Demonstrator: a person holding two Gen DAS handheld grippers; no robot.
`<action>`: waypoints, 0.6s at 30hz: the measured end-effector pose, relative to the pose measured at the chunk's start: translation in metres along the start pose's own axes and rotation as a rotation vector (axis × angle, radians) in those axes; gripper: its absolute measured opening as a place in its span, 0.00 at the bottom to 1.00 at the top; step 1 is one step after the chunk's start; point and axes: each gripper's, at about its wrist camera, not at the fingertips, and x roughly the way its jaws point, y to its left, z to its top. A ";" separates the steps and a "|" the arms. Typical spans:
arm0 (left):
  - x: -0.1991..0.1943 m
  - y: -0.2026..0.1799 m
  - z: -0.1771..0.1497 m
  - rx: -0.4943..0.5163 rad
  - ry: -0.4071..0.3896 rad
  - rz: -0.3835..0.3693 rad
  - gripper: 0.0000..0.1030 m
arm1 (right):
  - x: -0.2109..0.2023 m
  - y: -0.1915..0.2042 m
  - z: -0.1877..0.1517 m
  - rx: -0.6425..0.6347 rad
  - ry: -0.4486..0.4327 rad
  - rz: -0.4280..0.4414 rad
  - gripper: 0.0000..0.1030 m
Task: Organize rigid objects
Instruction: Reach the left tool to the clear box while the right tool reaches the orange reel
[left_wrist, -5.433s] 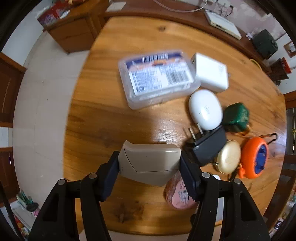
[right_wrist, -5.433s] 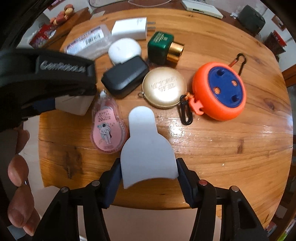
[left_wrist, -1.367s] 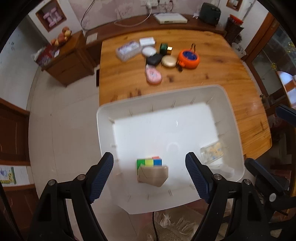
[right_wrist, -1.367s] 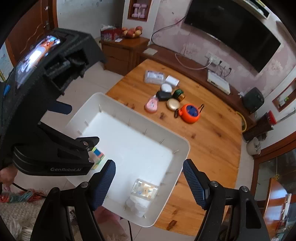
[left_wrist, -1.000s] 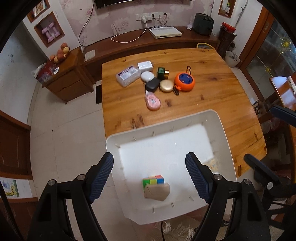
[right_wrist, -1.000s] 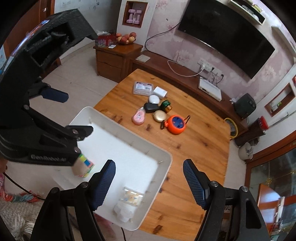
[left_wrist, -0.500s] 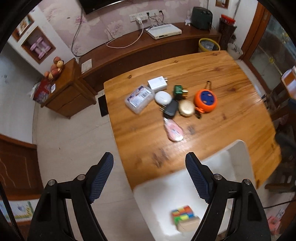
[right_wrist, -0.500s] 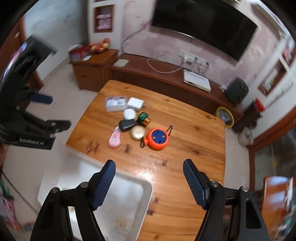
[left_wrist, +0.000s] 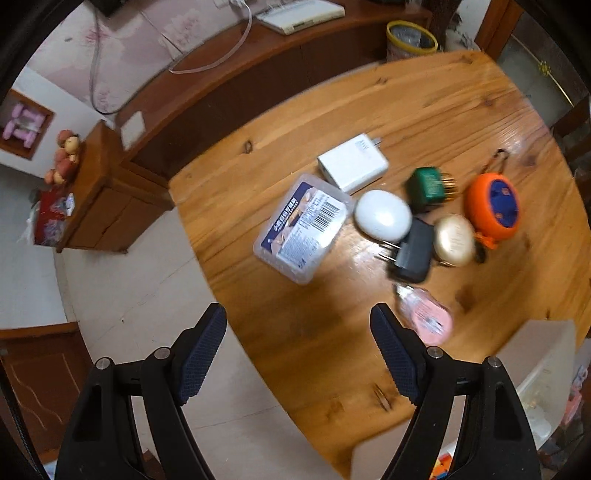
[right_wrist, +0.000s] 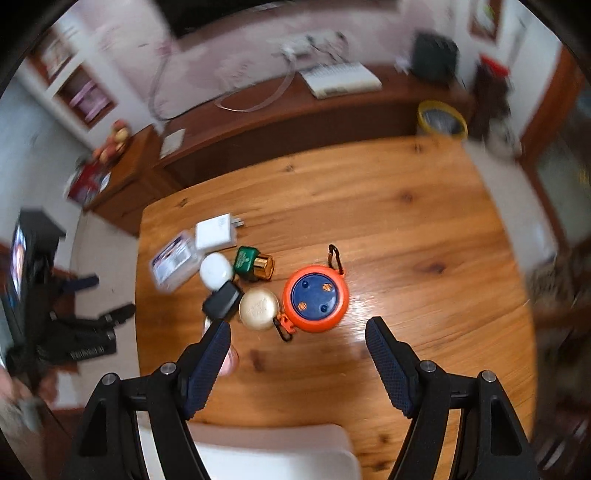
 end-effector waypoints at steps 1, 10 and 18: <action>0.007 0.000 0.004 0.014 0.010 0.004 0.80 | 0.011 -0.002 0.004 0.036 0.014 0.003 0.74; 0.060 0.009 0.040 0.020 0.061 -0.007 0.80 | 0.087 -0.015 0.015 0.183 0.106 -0.035 0.74; 0.083 0.006 0.055 0.024 0.106 -0.052 0.80 | 0.120 -0.027 0.016 0.228 0.151 -0.063 0.74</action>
